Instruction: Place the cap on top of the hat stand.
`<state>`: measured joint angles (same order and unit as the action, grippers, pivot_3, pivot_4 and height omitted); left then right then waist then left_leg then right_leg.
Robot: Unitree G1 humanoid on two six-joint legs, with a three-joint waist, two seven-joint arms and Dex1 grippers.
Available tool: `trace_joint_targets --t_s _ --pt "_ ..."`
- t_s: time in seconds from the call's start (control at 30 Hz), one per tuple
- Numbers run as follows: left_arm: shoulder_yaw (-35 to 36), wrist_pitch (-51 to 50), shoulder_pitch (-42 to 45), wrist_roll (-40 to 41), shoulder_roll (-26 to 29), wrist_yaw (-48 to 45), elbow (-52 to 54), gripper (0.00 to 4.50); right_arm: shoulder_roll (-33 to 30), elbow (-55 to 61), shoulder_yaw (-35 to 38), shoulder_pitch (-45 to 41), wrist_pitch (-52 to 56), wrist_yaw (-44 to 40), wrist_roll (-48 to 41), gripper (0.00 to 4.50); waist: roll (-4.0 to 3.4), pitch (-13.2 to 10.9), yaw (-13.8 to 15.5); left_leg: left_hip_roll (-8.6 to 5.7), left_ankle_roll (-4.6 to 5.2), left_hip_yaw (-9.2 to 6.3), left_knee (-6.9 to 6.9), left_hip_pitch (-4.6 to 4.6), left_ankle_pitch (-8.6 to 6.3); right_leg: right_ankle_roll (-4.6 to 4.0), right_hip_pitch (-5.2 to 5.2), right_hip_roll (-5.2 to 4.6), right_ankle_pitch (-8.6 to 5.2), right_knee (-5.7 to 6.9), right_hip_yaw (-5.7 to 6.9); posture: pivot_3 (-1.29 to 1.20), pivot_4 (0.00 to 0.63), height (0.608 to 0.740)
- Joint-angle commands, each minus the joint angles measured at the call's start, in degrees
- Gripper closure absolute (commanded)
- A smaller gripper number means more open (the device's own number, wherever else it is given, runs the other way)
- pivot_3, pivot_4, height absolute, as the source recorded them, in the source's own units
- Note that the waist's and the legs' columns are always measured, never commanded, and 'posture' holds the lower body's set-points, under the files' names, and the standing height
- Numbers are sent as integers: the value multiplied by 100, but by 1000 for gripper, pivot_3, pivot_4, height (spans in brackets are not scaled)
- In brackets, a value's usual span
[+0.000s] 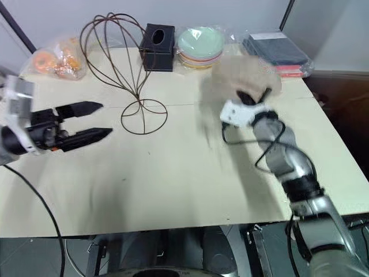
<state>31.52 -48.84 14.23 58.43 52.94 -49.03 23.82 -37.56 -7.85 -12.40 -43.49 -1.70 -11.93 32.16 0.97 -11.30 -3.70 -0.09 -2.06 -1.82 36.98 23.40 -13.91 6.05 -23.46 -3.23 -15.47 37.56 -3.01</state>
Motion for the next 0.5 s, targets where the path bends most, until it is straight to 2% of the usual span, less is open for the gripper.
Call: trace_joint_targets --t_s 0.03,0.13,0.23,0.5 --pt "740 -93 -67 391 67 322 71 0 283 354 159 -1142 -940 159 -355 4457 2 1 -30 3 0 0 -2 0 0 -1 0 5 -1 0 3 0 150 740" --pt "1004 -85 -206 432 127 416 60 0 752 -33 58 -1760 -1584 161 -720 4457 18 11 -25 14 -1 -9 -12 0 0 -9 2 20 -6 -4 8 0 150 740" --pt "1167 -69 -394 484 143 502 172 0 1069 -422 -226 -1916 -2292 -91 -913 4457 27 16 10 16 -2 -10 -10 -1 0 -9 10 12 -6 -10 9 0 150 740" --pt "1544 -75 -900 641 183 631 400 0 1156 -387 -774 -1169 -3288 -881 -1042 4457 25 14 119 -5 -2 -7 3 -1 0 -8 21 -30 -4 -13 12 0 150 740"
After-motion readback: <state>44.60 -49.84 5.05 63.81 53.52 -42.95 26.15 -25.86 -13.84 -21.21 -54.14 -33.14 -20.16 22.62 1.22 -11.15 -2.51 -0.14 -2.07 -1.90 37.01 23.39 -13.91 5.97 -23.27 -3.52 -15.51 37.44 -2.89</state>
